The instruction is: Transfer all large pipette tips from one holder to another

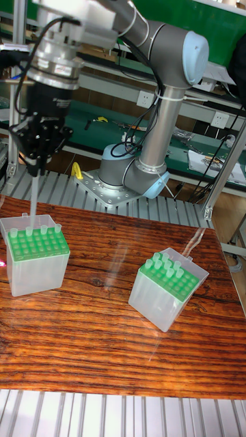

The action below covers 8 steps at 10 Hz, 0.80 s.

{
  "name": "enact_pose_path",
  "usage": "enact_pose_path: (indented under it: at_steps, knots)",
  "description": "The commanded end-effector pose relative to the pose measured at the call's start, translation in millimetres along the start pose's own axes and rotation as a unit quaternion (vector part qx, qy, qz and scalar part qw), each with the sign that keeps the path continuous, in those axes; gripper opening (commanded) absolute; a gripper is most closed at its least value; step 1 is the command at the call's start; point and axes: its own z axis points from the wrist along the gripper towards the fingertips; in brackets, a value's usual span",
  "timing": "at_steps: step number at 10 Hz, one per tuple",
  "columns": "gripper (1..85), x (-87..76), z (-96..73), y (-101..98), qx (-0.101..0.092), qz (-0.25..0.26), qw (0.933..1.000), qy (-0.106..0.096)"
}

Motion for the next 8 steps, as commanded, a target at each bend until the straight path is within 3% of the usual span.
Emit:
enact_pose_path:
  at_steps: [1, 5, 8]
  knots:
    - [18.3, 10.5, 8.2, -9.4, 0.007, -0.014, 0.9999, 0.008]
    - [18.3, 8.0, 24.1, -4.0, -0.006, -0.013, 0.9999, -0.001]
    - [18.3, 8.7, 23.6, -0.3, -0.013, -0.016, 0.9998, 0.0]
